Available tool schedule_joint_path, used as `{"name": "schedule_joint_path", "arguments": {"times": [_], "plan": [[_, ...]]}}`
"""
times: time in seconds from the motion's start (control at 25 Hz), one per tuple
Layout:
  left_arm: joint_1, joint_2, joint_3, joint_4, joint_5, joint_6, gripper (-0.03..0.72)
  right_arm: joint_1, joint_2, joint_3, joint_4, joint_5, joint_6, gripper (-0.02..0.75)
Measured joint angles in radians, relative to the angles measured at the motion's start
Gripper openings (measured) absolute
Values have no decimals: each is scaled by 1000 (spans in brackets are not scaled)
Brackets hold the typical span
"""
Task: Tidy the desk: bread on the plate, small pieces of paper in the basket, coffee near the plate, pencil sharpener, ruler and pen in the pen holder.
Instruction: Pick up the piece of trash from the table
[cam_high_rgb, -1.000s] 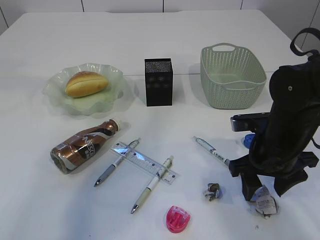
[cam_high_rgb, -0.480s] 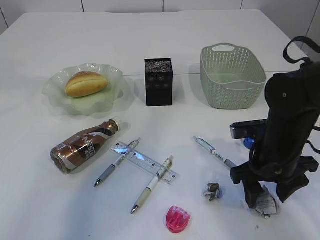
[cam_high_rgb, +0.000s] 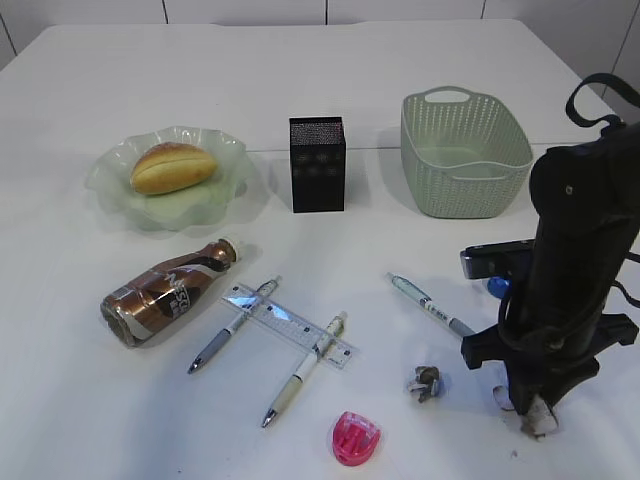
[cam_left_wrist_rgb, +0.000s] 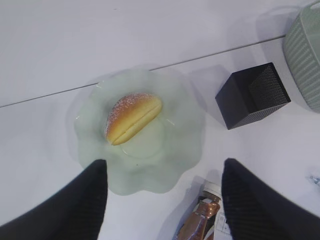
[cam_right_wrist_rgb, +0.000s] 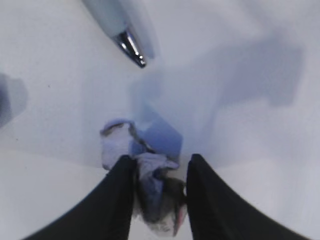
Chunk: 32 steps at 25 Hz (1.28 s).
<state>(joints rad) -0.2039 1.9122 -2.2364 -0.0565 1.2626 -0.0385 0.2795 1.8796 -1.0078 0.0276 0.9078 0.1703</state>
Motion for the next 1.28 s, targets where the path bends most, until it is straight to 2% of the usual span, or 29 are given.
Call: {"name": "schedule_joint_path", "arguments": {"times": [0.2,0.28,0.44,0.56,0.92,1.04,1.12,1.16,1.24,1.28], "plan": [[0,0,0,0,0,0,501,0,0,0,0,44,0,53],[0,0,0,0,0,0,501,0,0,0,0,58,0,35],[0,0,0,0,0,0,498,0,0,0,0,65,0,34],[0,0,0,0,0,0,489,0,-2,0,15,127,0,29],[0,0,0,0,0,0,483,0,-71,-7,30,137,0,29],[0,0,0,0,0,0,482,0,-101,-106,30,165,0,29],[0,0,0,0,0,0,481,0,-101,-118,27,168,0,29],[0,0,0,0,0,0,481,0,-103,-199,5,183,0,29],[0,0,0,-10,0,0,481,0,-103,-233,-10,185,-2,29],[0,0,0,-22,0,0,478,0,-103,-329,-49,187,-2,29]]}}
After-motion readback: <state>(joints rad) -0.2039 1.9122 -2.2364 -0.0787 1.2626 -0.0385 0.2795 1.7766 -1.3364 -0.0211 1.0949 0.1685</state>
